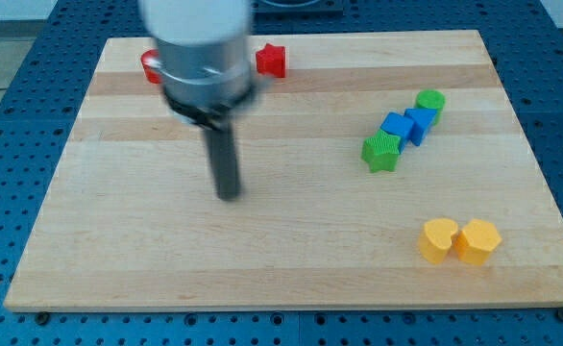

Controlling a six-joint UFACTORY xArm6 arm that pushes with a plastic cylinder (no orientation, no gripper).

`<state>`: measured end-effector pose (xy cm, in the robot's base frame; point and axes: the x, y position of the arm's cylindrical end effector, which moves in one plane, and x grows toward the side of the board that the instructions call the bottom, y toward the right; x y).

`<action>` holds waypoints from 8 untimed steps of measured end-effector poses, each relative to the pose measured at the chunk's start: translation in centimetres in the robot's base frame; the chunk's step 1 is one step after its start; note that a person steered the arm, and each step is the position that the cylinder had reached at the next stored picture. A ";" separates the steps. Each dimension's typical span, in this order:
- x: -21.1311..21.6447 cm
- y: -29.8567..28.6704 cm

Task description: Drag the red star on the top of the yellow blocks

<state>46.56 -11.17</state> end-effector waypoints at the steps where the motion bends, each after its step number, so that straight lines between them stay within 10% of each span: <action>1: -9.2 -4.5; 3: -23.0 -0.4; 8: -19.9 13.8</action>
<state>26.62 2.64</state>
